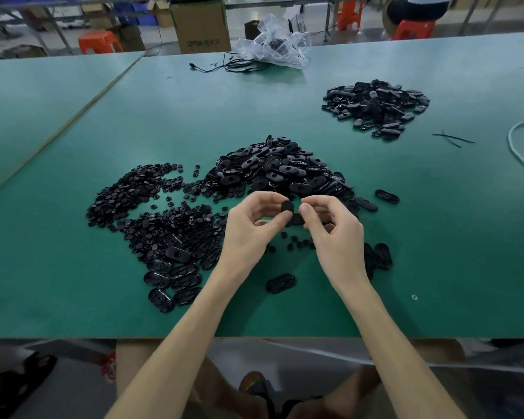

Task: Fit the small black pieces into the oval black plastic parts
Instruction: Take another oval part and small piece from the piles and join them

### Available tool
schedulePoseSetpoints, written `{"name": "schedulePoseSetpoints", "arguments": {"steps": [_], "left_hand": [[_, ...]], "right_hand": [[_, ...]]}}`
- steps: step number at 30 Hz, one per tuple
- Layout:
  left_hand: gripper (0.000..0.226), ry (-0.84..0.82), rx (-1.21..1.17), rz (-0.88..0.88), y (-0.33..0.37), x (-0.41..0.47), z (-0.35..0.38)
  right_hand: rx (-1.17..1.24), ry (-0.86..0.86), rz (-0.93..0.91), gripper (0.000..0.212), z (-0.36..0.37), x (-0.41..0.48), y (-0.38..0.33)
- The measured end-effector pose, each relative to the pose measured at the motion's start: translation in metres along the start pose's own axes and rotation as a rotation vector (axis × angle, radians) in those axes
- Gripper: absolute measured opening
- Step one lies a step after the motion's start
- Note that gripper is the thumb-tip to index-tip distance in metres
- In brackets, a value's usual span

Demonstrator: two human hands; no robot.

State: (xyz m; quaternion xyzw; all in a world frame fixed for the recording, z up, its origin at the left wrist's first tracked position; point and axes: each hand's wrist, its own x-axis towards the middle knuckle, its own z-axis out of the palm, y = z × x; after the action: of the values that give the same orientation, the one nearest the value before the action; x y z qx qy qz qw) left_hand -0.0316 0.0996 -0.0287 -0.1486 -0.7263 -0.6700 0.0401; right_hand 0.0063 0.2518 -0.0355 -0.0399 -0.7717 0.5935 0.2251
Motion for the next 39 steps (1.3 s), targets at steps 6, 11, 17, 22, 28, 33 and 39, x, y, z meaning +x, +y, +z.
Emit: {"name": "schedulePoseSetpoints", "arguments": {"steps": [6, 11, 17, 22, 28, 33, 39], "left_hand": [[0.022, -0.097, 0.081, 0.048, -0.0006, 0.0010, 0.0002], [0.024, -0.120, 0.054, 0.037, -0.0011, 0.0028, 0.0016], [0.023, -0.118, 0.061, 0.033, -0.0040, 0.0033, 0.0024], [0.021, -0.111, 0.037, -0.005, -0.0046, 0.0030, 0.0011], [0.020, -0.077, 0.031, -0.017, -0.0057, 0.0033, 0.0019], [0.022, -0.054, 0.074, -0.003, -0.0051, 0.0025, 0.0024], [0.023, -0.034, 0.108, 0.010, -0.0049, 0.0021, 0.0038]], "right_hand": [[0.002, -0.033, -0.010, 0.008, 0.0002, 0.0010, 0.0002], [0.030, -0.029, 0.012, 0.012, -0.0010, 0.0019, 0.0012], [0.094, -0.011, 0.027, 0.014, -0.0018, 0.0014, 0.0019], [0.097, -0.024, 0.024, 0.015, -0.0021, 0.0006, 0.0006], [0.100, -0.067, 0.024, 0.015, -0.0024, -0.0001, -0.0024], [0.078, -0.090, 0.027, 0.018, -0.0015, 0.0001, -0.0023], [0.091, -0.108, 0.041, 0.019, -0.0005, 0.0012, -0.0011]]}}
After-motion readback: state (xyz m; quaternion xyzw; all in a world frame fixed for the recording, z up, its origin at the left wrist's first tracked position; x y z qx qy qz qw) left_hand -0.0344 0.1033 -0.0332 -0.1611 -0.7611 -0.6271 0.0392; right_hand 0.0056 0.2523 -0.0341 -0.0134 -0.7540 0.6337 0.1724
